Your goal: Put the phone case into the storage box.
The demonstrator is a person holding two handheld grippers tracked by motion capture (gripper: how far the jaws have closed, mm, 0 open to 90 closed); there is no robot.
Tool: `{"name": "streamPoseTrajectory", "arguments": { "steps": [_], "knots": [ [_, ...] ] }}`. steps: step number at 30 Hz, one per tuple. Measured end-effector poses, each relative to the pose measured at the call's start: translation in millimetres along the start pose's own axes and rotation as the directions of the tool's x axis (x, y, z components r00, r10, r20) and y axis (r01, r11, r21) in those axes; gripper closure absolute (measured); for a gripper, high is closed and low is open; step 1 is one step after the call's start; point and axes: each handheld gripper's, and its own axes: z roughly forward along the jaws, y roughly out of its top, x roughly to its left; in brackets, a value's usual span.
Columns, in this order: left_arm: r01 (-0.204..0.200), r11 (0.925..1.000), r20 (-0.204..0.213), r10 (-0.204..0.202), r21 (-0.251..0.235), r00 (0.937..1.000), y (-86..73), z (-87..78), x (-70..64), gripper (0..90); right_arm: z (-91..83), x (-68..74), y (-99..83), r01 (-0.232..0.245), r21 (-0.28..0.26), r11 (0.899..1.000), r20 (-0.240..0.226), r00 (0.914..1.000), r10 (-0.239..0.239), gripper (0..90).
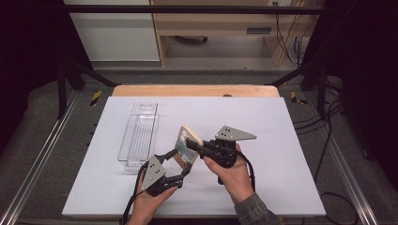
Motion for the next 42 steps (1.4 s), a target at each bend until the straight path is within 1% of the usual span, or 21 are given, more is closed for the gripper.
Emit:
{"name": "streamPoseTrajectory", "arguments": {
  "steps": [2,5,9,13,14,15,17,18,19,20,21,22,23,24,27,28,29,31,35,41,42],
  "knots": [
    [-0.013,0.9999,-0.014,0.013,-0.003,0.9998,0.8,-1.1,0.0,26.4,-0.7,0.7,-0.1,0.005,0.0,1.0,0.003,1.0,-0.005,85.9],
    [0.002,1.0,-0.014,-0.002,-0.007,0.9999,0.8,-0.4,-0.5,19.3,-0.4,1.3,-0.5,0.014,0.003,1.0,0.003,0.9999,-0.014,86.0],
    [0.001,1.0,-0.013,-0.001,-0.007,0.9999,0.7,0.9,-2.3,17.2,1.6,2.3,0.2,0.02,0.002,1.0,0.005,0.9998,-0.02,86.0],
    [0.013,0.9999,-0.019,-0.013,-0.01,0.9997,0.6,1.5,-1.6,13.3,5.5,6.0,0.8,0.036,0.009,0.999,0.002,0.9994,-0.036,86.0],
    [0.013,0.9998,-0.025,-0.013,-0.013,0.9996,0.7,1.2,-1.1,12.5,7.9,8.8,1.5,0.057,0.02,0.998,0.005,0.9984,-0.057,86.0],
    [0.016,0.9997,-0.027,-0.017,-0.017,0.9995,0.9,1.1,-0.8,12.5,7.9,8.8,1.5,0.057,0.02,0.998,0.005,0.9984,-0.057,86.0],
    [0.022,0.9993,-0.039,-0.023,-0.029,0.9989,2.0,0.0,0.7,9.7,9.9,12.3,2.7,0.081,0.027,0.996,0.01,0.9966,-0.081,86.0],
    [0.022,0.9993,-0.039,-0.023,-0.029,0.9989,2.0,0.0,0.7,8.2,9.9,12.3,2.7,0.081,0.027,0.996,0.01,0.9966,-0.081,86.0],
    [0.023,0.9992,-0.043,-0.024,-0.032,0.9988,2.4,-0.3,1.2,6.8,11.4,15.5,2.9,0.1,0.032,0.994,0.012,0.9948,-0.101,85.9],
    [0.024,0.9991,-0.044,-0.026,-0.033,0.9987,2.5,-0.4,1.4,6.8,11.4,15.5,2.9,0.1,0.032,0.994,0.012,0.9948,-0.101,85.9],
    [0.025,0.999,-0.05,-0.027,-0.037,0.9984,2.5,-0.5,1.6,4.8,13.1,19.7,2.5,0.12,0.037,0.992,0.015,0.9926,-0.121,85.9],
    [0.025,0.999,-0.05,-0.027,-0.037,0.9984,2.5,-0.5,1.6,4.1,13.1,19.7,2.5,0.12,0.037,0.992,0.015,0.9926,-0.121,85.9],
    [0.024,0.9989,-0.056,-0.026,-0.04,0.9981,2.7,-0.7,1.7,4.1,13.8,21.2,2.3,0.129,0.039,0.991,0.017,0.9914,-0.13,85.9],
    [0.028,0.9984,-0.057,-0.031,-0.049,0.9979,3.2,-1.2,2.7,3.5,16.1,25.2,1.4,0.157,0.051,0.986,0.023,0.9872,-0.158,85.9],
    [0.031,0.9981,-0.059,-0.035,-0.053,0.9977,3.9,-2.1,3.7,3.4,18.0,27.6,0.7,0.168,0.054,0.984,0.016,0.9855,-0.169,86.0],
    [0.034,0.9978,-0.061,-0.038,-0.058,0.9974,4.4,-2.5,4.3,3.3,20.1,30.1,0.2,0.183,0.065,0.981,0.015,0.9828,-0.184,85.9],
    [0.034,0.9978,-0.061,-0.038,-0.058,0.9974,4.4,-2.5,4.3,3.3,20.1,30.1,0.2,0.183,0.065,0.981,0.015,0.9828,-0.184,85.9],
    [0.037,0.9974,-0.063,-0.041,-0.061,0.9972,5.2,-2.9,5.0,3.1,23.0,34.0,-0.7,0.196,0.078,0.978,0.006,0.9804,-0.197,85.9],
    [0.035,0.9968,-0.067,-0.04,-0.071,0.9969,6.9,-4.3,6.2,3.2,25.6,38.3,-2.8,0.222,0.101,0.97,0.003,0.9746,-0.224,85.8],
    [0.036,0.9958,-0.068,-0.042,-0.084,0.9968,9.0,-5.4,6.3,3.4,29.1,41.3,-6.6,0.23,0.121,0.966,-0.002,0.9728,-0.232,85.7],
    [0.03,0.996,-0.069,-0.036,-0.084,0.997,9.8,-6.1,6.4,3.8,31.2,41.8,-8.0,0.234,0.133,0.963,-0.004,0.9717,-0.236,85.7]
  ]
}}
